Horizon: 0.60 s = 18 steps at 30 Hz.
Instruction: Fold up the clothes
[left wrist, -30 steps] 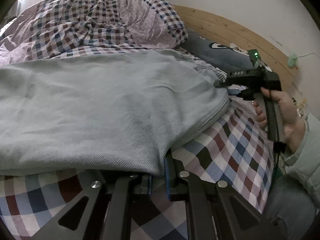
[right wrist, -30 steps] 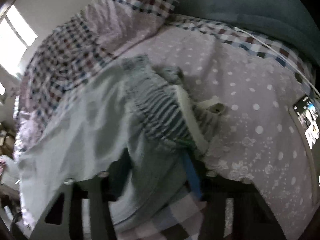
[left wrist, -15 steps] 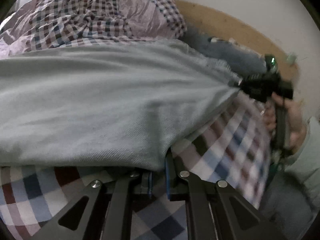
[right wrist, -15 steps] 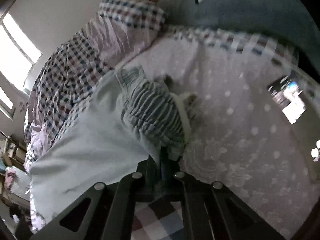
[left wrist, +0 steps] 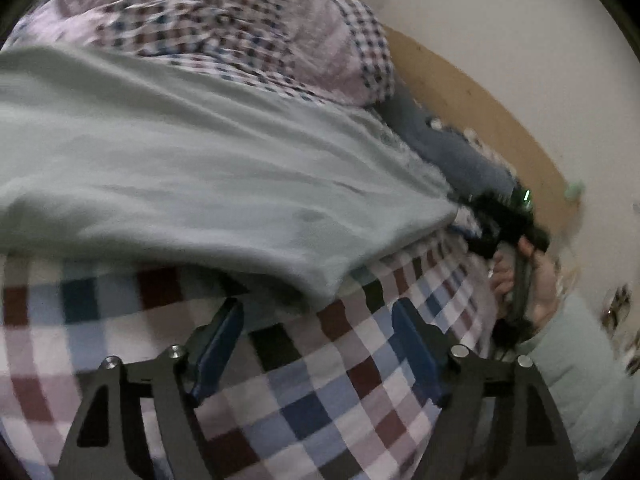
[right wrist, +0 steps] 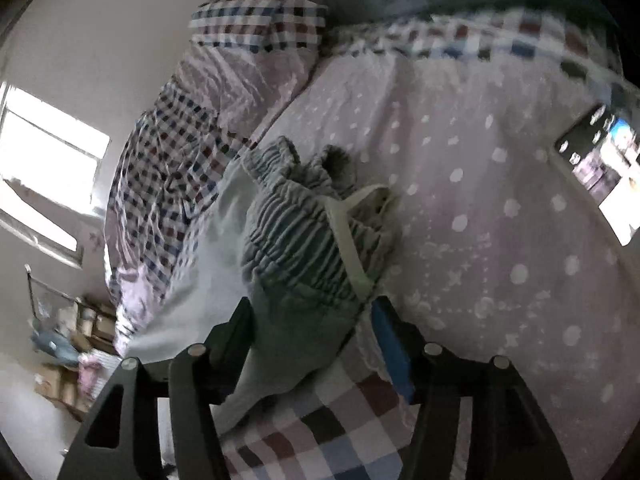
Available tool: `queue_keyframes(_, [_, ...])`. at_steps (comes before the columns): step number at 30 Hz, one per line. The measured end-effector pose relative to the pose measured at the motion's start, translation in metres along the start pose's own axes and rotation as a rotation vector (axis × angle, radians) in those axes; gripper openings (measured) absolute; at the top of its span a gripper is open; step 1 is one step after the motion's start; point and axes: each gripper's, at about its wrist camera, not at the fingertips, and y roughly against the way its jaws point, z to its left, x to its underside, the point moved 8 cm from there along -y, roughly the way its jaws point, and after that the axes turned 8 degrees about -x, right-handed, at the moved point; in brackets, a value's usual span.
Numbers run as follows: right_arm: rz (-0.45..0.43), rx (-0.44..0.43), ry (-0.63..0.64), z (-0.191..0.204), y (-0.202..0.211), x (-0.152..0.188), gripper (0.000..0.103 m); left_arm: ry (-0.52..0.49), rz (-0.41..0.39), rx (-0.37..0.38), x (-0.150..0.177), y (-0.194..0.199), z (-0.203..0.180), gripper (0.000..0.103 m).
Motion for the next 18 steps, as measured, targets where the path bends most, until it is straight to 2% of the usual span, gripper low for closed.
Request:
queue_keyframes(5, [-0.004, 0.010, 0.002, 0.000, 0.006, -0.001, 0.066, 0.172, -0.049, -0.003, -0.008, 0.023, 0.039, 0.083])
queue_keyframes(7, [-0.038, 0.002, -0.009, -0.001, 0.014, -0.003, 0.072, 0.249, -0.069, 0.007, -0.010, 0.026, 0.053, 0.083])
queue_keyframes(9, [-0.056, -0.006, -0.031, -0.005, 0.018, -0.005, 0.074, 0.326, -0.090, 0.016, -0.012, 0.030, 0.068, 0.083])
queue_keyframes(15, [-0.037, -0.026, -0.061, -0.009, 0.003, -0.016, 0.075, 0.557, -0.152, 0.045, -0.018, 0.041, 0.114, 0.083])
queue_keyframes(18, [-0.042, -0.043, -0.055, -0.005, -0.007, -0.022, 0.079, 0.665, -0.180, 0.061, -0.021, 0.045, 0.135, 0.083])
